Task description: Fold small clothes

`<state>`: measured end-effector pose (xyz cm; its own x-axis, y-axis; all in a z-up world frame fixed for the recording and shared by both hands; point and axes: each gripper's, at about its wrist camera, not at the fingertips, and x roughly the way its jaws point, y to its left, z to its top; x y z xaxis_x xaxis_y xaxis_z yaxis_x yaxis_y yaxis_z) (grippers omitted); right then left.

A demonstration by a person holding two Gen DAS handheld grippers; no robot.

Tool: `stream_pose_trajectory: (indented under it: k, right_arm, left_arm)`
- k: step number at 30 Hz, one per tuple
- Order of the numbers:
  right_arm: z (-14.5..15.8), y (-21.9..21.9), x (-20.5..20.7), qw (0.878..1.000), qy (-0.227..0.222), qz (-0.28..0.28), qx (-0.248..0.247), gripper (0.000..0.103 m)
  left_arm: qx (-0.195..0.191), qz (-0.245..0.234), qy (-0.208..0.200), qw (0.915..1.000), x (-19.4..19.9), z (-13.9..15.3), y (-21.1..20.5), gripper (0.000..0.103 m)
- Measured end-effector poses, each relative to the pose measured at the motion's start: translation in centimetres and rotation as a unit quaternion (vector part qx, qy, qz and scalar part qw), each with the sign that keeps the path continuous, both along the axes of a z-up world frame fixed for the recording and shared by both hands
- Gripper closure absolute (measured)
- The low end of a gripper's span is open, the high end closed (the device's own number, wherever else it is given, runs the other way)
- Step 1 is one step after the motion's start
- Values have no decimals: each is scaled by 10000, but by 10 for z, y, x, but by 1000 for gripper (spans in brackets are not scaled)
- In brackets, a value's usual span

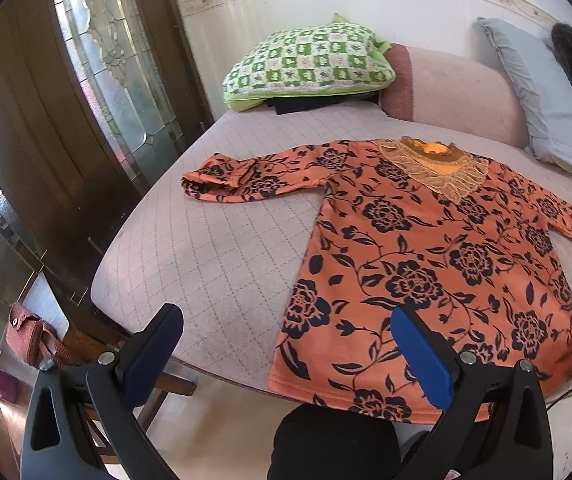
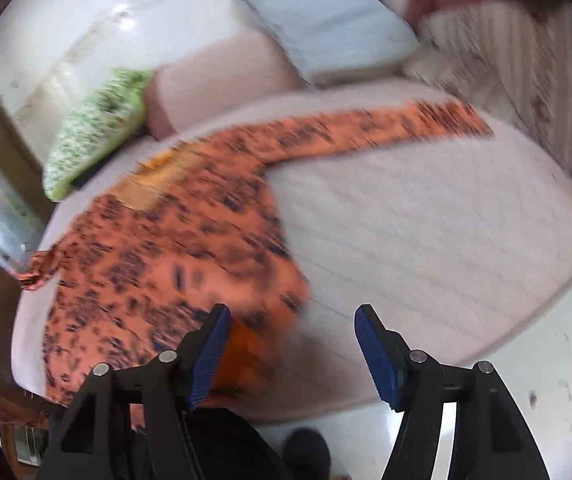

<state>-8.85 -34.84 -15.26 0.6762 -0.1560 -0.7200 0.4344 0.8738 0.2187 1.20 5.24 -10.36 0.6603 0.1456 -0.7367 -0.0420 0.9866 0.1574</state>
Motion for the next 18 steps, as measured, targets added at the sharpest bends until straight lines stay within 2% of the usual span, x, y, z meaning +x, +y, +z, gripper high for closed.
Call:
stream_pose_trajectory:
  k: [4,7,9,11,13,15,18]
  right_arm:
    - [-4,14,48,9994,16,327,87,35]
    - [-29,20,80,9963,400,692,328,35]
    - [-50,25,93,9930,704,852,424,35]
    - [-71,24,96,9899,1013,838,530,35]
    - [-87,22,92,9860,1314,808,626,36]
    - [-89,24,86,9848,1398,935,425,37]
    - [-89,28,80,9785,1770,1039,221,37]
  left_arm:
    - [194,199,37,9996,11,-16,6,0]
    - [355,289,148,9988,24,-38,11,0]
    - [404,352,443,9976,36,-57,16,0]
    - [386,422,859,9947,49,-80,23,0]
    - [573,508,1241,9893,57,-101,27,0]
    - [697,555,1490,9848,60,-116,31,0]
    - [770,514,1694,9812,61,-127,33,0]
